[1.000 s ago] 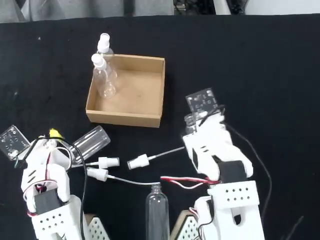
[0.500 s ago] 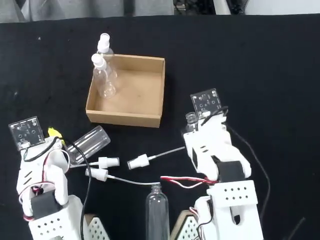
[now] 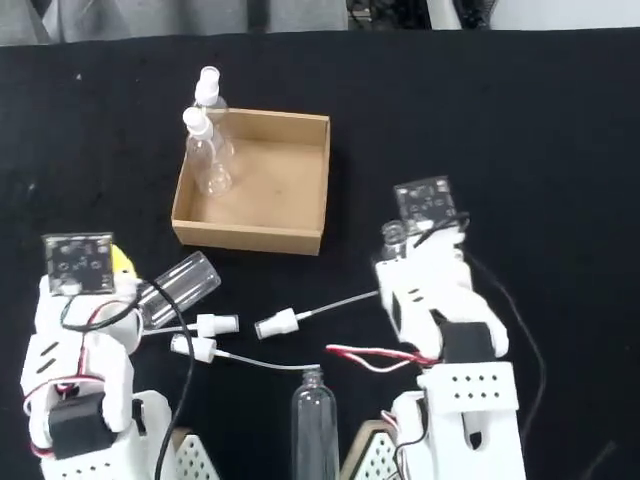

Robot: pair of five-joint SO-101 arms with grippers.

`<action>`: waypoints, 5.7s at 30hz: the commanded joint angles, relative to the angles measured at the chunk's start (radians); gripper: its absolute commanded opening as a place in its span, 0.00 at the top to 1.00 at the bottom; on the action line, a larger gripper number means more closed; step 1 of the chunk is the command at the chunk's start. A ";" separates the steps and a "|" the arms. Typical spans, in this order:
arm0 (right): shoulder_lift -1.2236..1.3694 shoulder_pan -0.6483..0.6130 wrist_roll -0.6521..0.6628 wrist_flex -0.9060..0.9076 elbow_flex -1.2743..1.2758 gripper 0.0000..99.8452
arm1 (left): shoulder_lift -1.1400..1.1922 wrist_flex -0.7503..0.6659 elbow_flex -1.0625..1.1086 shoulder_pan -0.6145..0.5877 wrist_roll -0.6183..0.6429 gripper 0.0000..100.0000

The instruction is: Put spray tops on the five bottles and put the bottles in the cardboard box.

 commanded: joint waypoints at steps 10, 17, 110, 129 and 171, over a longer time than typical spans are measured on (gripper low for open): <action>-0.025 0.078 -0.031 -0.084 0.021 0.97 | 0.206 0.183 -0.268 0.236 -0.130 0.91; -0.025 0.078 -0.028 -0.084 0.022 0.97 | 0.264 0.204 -0.271 0.237 -0.160 0.87; -0.024 0.074 -0.023 -0.084 0.033 0.97 | 1.491 0.150 -0.596 0.579 -0.404 0.97; -0.024 0.077 -0.023 -0.084 0.033 0.97 | 1.074 0.245 -0.671 0.547 -0.354 0.97; -0.088 0.005 -0.172 -0.077 0.030 0.97 | 0.526 -0.074 -0.360 0.545 0.502 0.97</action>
